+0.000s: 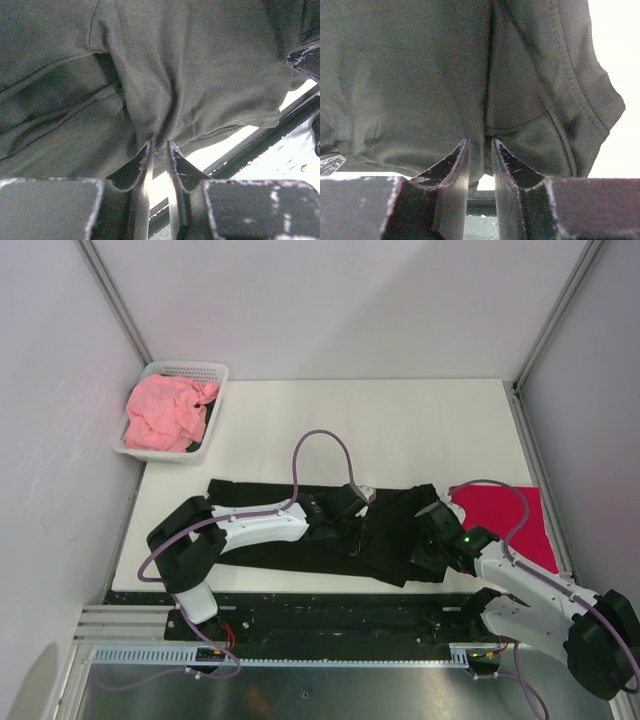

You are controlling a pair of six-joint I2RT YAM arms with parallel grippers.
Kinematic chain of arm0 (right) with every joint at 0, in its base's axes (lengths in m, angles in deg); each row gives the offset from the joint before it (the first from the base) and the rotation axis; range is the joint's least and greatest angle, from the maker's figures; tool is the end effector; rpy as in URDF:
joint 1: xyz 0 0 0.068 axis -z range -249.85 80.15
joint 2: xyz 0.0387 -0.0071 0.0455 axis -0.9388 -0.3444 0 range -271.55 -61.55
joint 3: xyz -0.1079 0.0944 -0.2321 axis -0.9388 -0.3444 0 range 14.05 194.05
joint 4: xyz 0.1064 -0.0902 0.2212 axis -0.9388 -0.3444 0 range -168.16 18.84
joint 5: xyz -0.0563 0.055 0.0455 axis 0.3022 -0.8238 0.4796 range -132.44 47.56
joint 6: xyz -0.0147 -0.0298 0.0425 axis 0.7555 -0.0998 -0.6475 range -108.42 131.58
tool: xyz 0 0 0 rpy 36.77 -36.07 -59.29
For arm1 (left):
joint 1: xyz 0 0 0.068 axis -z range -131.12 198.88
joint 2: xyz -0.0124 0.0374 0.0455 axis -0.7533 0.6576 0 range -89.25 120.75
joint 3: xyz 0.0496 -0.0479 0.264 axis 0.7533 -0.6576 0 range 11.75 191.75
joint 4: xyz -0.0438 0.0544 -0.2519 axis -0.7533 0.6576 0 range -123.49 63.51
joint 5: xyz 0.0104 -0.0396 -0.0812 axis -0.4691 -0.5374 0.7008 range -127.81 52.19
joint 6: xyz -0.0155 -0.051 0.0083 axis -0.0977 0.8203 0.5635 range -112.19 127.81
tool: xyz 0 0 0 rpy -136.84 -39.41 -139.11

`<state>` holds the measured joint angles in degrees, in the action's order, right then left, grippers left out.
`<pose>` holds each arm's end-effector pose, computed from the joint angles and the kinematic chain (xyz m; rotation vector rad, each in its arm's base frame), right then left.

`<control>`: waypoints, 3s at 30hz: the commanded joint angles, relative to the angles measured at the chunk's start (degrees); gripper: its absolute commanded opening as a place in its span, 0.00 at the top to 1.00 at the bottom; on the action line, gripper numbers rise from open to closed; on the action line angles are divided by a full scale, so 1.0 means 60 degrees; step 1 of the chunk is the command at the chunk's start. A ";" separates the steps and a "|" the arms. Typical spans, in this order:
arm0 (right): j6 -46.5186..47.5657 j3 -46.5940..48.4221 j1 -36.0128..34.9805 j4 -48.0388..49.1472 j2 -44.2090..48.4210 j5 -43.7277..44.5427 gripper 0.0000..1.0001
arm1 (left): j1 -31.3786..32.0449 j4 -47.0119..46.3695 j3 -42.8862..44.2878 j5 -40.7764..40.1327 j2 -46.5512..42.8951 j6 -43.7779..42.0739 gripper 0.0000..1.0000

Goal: Fold and stack the t-shirts
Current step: Fold the other side of the tshirt into a rectangle, then rotate the tshirt 80 degrees

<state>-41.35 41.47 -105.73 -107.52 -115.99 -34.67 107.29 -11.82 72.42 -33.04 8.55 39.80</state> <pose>0.1333 0.0905 0.1727 0.4433 2.6629 0.3157 0.1777 -0.2947 0.1814 0.6591 2.6681 -0.6249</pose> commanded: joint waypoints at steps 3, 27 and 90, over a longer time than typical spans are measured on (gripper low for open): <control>-0.0076 0.0015 0.0004 0.0668 -0.0363 0.0274 0.75 | -0.0076 -0.0235 -0.0069 0.0120 -0.0472 0.0010 0.79; -0.0918 0.0277 -0.0587 -0.1144 0.1133 0.0349 1.00 | -0.0206 -0.0320 -0.0208 0.0113 -0.0574 0.0044 0.80; -0.2278 -0.0026 0.2120 0.1824 -0.1414 0.0225 0.66 | -0.2777 0.0033 -0.1792 0.0746 -0.3985 -0.0337 0.75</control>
<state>-61.22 38.39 -96.57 -102.62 -119.20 -38.28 92.10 -12.39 62.06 -29.01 -12.89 39.14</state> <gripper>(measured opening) 0.363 0.251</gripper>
